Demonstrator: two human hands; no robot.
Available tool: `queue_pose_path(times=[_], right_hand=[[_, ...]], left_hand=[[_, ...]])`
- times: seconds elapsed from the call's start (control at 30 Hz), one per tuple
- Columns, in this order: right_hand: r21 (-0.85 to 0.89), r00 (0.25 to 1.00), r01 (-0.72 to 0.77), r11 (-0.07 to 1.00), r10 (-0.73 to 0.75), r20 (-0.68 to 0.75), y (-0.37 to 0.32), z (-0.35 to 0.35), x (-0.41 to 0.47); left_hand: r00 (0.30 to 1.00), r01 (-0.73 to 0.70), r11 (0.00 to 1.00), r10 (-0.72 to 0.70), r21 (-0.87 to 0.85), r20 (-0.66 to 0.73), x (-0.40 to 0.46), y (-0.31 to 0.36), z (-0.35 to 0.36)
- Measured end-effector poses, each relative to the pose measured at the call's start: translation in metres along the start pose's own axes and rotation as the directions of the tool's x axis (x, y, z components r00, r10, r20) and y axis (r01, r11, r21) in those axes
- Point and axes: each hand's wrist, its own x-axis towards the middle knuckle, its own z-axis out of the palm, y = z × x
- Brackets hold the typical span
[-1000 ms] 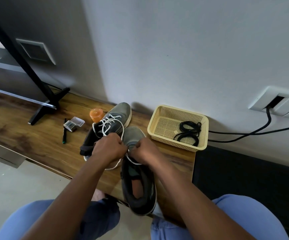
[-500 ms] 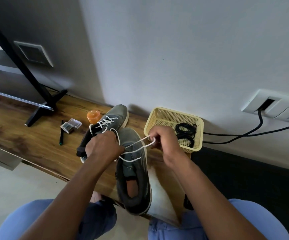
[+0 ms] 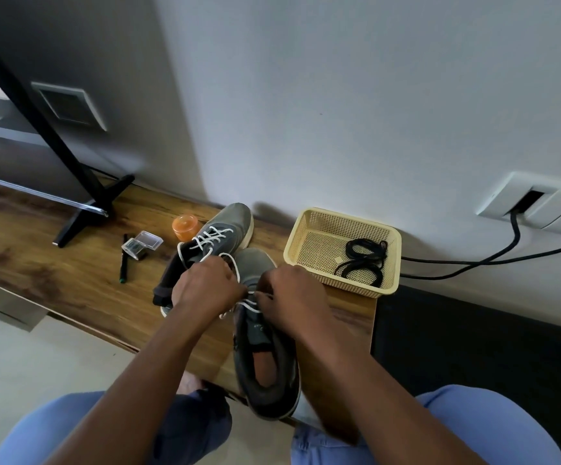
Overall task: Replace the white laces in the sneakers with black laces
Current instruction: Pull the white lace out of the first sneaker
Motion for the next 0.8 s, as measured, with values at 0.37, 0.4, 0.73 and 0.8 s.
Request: queue_pose_path(times=[0.37, 0.4, 0.73, 0.8], right_hand=[[0.511, 0.91, -0.328, 0.795, 0.41, -0.055, 0.007, -0.005, 0.006], [0.608, 0.885, -0.322, 0.725, 0.459, -0.078, 0.011, -0.007, 0.006], [0.349, 0.885, -0.189, 0.918, 0.314, -0.344, 0.011, 0.0, -0.007], [0.131, 0.938, -0.152, 0.98, 0.184, -0.293, 0.006, 0.003, -0.008]], left_hand=[[0.998, 0.017, 0.999, -0.016, 0.03, -0.055, -0.004, 0.005, -0.001], [0.998, 0.018, 0.999, -0.016, 0.034, -0.058, -0.004, 0.006, -0.001], [0.999, 0.039, 0.999, -0.039, 0.036, -0.024, -0.007, 0.011, -0.004], [0.999, 0.047, 0.999, -0.047, 0.017, -0.007, -0.006, 0.011, -0.005]])
